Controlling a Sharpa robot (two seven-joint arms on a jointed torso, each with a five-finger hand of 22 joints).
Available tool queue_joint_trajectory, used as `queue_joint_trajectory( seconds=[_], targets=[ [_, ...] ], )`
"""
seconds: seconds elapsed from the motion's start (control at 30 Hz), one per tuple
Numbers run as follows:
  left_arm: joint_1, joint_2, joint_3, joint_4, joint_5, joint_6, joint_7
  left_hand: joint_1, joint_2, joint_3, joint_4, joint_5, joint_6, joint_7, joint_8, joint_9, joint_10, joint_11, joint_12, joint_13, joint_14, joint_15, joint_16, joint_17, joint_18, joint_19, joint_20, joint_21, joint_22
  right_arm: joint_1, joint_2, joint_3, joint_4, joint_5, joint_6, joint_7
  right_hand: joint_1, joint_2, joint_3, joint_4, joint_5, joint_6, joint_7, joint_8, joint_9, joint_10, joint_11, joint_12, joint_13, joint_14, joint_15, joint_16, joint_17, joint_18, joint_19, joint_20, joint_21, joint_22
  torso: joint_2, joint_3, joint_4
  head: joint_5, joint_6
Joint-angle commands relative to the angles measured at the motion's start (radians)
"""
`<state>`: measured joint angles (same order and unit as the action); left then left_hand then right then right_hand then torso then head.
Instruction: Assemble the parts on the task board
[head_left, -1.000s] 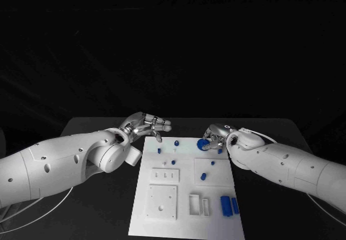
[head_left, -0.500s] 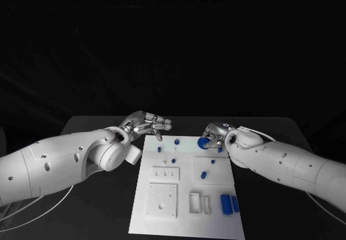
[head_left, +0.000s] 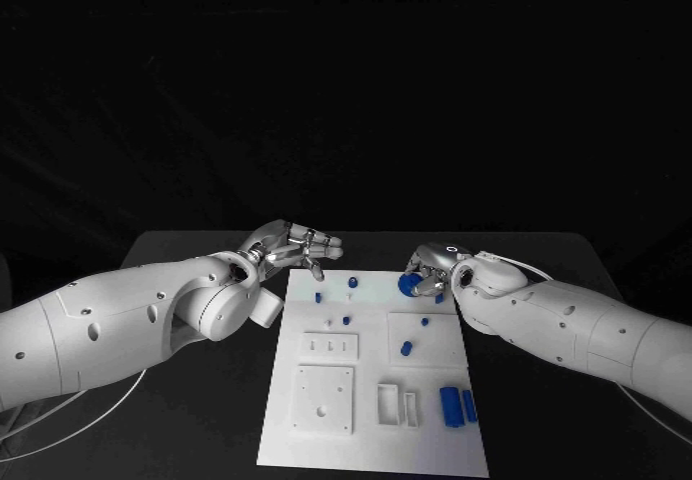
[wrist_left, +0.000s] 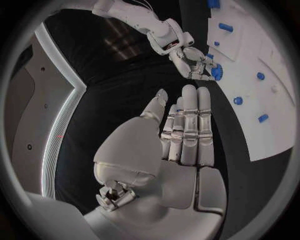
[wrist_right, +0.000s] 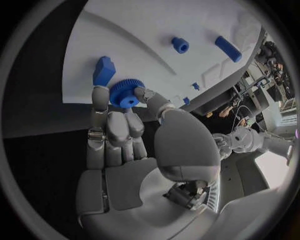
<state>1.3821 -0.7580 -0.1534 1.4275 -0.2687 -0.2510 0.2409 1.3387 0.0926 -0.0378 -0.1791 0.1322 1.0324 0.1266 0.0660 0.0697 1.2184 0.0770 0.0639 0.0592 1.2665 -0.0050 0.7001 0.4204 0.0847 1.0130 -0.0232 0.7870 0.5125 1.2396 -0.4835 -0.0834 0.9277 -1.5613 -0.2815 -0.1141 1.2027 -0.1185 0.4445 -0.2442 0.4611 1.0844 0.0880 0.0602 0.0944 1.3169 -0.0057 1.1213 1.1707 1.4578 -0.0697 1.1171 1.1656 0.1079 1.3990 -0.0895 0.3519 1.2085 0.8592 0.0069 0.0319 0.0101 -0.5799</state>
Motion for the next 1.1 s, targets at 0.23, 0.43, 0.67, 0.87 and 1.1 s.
queue_joint_trajectory(
  seconds=[0.23,0.43,0.67,0.87,1.1],
  targets=[
    [0.001,0.0,0.001,0.002,-0.005,0.014,0.002,-0.001,0.005,-0.005,-0.002,0.0,-0.002,0.004,0.002,0.001,-0.009,0.002,-0.002,0.001,-0.003,0.004,-0.006,-0.001,0.006,0.001,0.004,-0.005,-0.001,-0.009,-0.004,-0.007,0.009,-0.061,0.005,-0.018,-0.008,0.004,-0.029,0.017,-0.012,0.046,0.0,0.003,0.003,0.007,-0.006,0.004,0.005,0.002,-0.009,0.003,0.004,0.003,0.001,-0.004,-0.01,0.0,0.0,0.0005,0.001,-0.001,0.001],
    [0.001,-0.001,0.001,0.003,-0.005,0.014,0.002,-0.001,0.005,-0.005,-0.002,0.0,-0.002,0.004,0.002,0.001,-0.009,0.002,-0.002,0.001,-0.003,0.004,-0.006,-0.001,0.006,0.001,0.004,-0.005,-0.001,-0.009,-0.01,-0.007,0.024,-0.086,-0.041,-0.029,-0.006,-0.001,-0.04,0.04,-0.022,0.056,-0.004,0.003,0.003,0.013,-0.008,0.007,0.009,0.003,-0.013,0.006,0.006,-0.003,0.01,-0.008,-0.022,-0.004,0.0,0.0,0.0011,0.0,0.001],
    [0.001,-0.003,0.001,0.005,-0.005,0.013,0.003,-0.001,0.005,-0.005,-0.002,0.0,-0.002,0.004,0.002,0.001,-0.009,0.002,-0.002,0.001,-0.003,0.004,-0.006,-0.001,0.006,0.001,0.004,-0.005,-0.001,-0.006,-0.025,-0.006,0.064,-0.122,-0.089,-0.052,0.003,-0.015,-0.039,0.067,-0.032,0.069,-0.008,0.002,0.002,0.018,-0.011,0.007,0.012,0.003,-0.015,0.008,0.006,-0.008,0.018,-0.011,-0.033,-0.004,0.0,-0.0008,0.0011,0.004,0.003],
    [0.001,-0.005,0.001,0.006,-0.005,0.012,0.003,-0.001,0.005,-0.005,-0.002,0.0,-0.002,0.004,0.002,0.001,-0.009,0.002,-0.002,0.001,-0.003,0.004,-0.006,-0.001,0.006,0.001,0.004,-0.005,-0.001,0.004,-0.035,-0.005,0.112,-0.147,-0.114,-0.065,0.007,-0.022,-0.033,0.075,-0.039,0.072,-0.009,0.003,0.002,0.019,-0.011,0.004,0.012,0.002,-0.016,0.007,0.006,-0.009,0.02,-0.012,-0.036,-0.001,0.0,-0.0008,0.0019,0.007,0.003],
    [0.001,-0.008,0.001,0.009,-0.005,0.01,0.003,-0.001,0.005,-0.005,-0.002,0.0,-0.002,0.004,0.002,0.001,-0.009,0.002,-0.002,0.001,-0.003,0.004,-0.006,-0.001,0.006,0.001,0.004,-0.005,-0.001,0.015,-0.043,-0.005,0.171,-0.172,-0.127,-0.082,0.009,-0.027,-0.03,0.082,-0.044,0.073,-0.009,0.003,0.001,0.02,-0.011,0.005,0.013,0.003,-0.017,0.007,0.005,-0.009,0.022,-0.013,-0.039,0.001,0.0,-0.0012,0.0015,0.012,0.006]
  ],
)
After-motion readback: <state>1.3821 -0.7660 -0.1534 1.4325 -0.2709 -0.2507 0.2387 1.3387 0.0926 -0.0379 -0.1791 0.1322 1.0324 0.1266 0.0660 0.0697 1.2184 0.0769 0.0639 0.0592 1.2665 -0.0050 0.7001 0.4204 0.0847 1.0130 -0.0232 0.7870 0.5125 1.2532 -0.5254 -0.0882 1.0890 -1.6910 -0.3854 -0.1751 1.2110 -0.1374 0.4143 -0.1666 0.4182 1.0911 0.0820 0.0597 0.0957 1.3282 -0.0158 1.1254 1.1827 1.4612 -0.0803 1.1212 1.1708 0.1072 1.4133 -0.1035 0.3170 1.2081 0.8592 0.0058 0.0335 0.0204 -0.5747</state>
